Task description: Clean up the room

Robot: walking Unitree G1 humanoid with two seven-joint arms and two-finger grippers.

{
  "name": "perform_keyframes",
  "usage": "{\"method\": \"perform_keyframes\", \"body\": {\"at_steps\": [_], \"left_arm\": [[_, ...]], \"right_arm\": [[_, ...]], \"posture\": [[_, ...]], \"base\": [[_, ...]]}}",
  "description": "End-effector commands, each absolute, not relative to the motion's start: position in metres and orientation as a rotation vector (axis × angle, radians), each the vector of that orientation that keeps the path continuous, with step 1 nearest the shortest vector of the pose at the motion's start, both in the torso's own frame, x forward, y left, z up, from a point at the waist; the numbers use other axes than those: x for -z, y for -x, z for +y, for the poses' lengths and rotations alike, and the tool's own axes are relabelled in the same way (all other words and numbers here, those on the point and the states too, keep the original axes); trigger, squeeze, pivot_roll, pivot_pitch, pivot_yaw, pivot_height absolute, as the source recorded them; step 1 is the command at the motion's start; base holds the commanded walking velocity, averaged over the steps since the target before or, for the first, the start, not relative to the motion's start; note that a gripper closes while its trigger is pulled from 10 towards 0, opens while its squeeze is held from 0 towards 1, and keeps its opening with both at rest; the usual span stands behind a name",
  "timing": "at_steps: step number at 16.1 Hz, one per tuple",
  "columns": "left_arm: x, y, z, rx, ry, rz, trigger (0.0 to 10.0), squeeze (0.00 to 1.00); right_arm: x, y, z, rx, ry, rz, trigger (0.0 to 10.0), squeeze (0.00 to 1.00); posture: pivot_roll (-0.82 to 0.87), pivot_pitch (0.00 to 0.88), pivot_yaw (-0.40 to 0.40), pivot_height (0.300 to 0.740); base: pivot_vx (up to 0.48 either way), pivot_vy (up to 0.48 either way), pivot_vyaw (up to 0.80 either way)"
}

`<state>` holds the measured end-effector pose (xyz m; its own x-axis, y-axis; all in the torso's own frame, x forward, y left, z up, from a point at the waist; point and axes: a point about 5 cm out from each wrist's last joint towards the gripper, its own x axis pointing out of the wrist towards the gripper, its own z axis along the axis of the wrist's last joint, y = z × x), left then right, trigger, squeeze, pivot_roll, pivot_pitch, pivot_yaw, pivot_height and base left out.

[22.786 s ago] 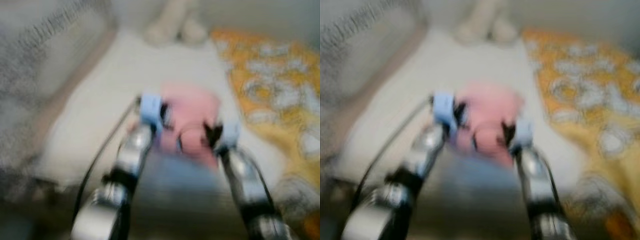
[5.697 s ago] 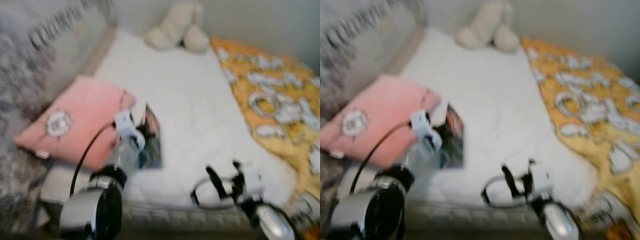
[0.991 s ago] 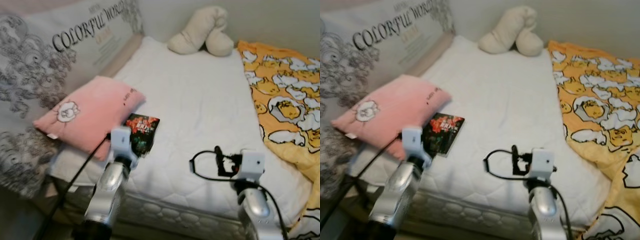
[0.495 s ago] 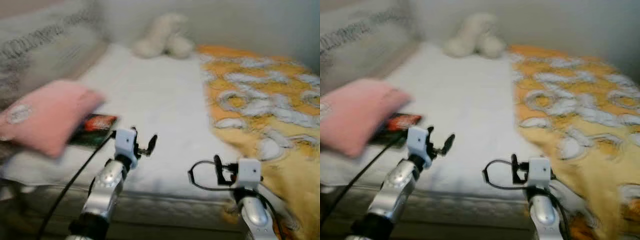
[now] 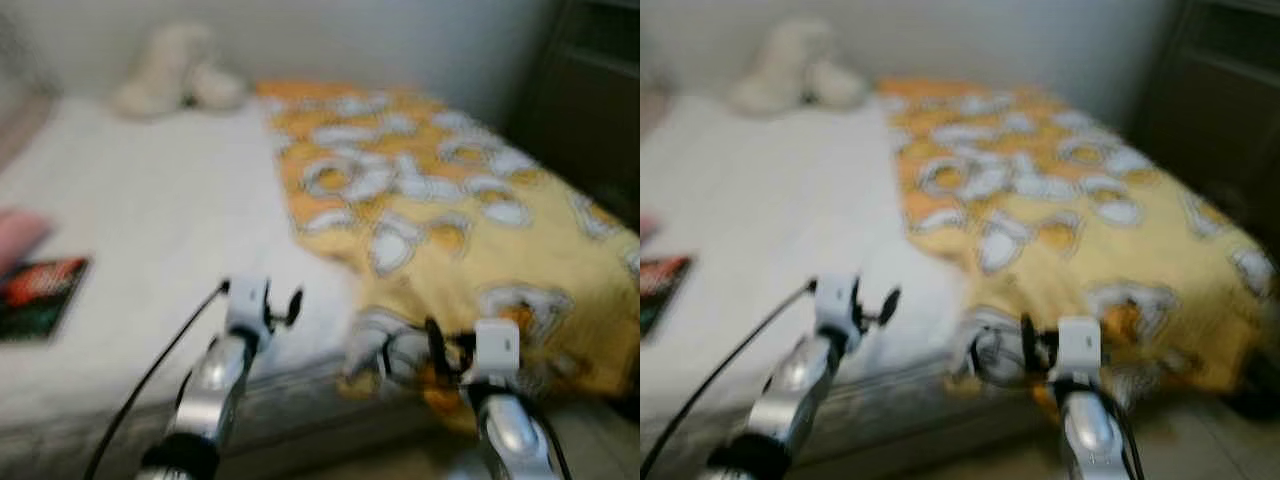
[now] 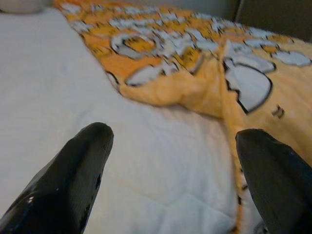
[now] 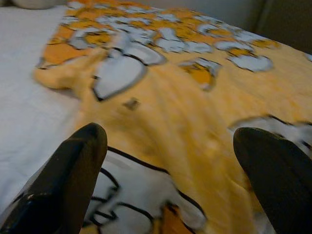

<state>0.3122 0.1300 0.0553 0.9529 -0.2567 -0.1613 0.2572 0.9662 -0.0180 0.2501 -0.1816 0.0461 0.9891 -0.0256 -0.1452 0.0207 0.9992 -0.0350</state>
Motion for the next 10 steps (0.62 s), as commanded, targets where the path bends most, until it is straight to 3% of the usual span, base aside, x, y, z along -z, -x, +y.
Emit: {"method": "perform_keyframes", "body": {"at_steps": [1, 7, 10], "left_arm": [[-0.050, -0.309, 0.129, 0.254, -0.029, 0.177, 10.0, 0.00], [-0.044, -0.310, 0.123, 0.255, -0.051, 0.178, 10.0, 0.00], [-0.046, -0.318, 0.117, 0.262, -0.068, 0.188, 10.0, 0.00]], "right_arm": [[-0.044, -0.248, -0.179, 0.006, 0.018, 0.149, 10.0, 0.00], [-0.037, -0.233, -0.180, -0.040, 0.018, 0.169, 10.0, 0.00], [-0.039, -0.235, -0.177, -0.061, 0.044, 0.158, 10.0, 0.00]], "posture": [[0.09, 0.000, -0.029, 0.740], [0.07, 0.015, -0.043, 0.740], [0.04, 0.026, -0.039, 0.740]], "base": [[0.000, 0.000, -0.72], [0.000, 0.000, -0.71], [0.450, 0.000, 0.00]]}}
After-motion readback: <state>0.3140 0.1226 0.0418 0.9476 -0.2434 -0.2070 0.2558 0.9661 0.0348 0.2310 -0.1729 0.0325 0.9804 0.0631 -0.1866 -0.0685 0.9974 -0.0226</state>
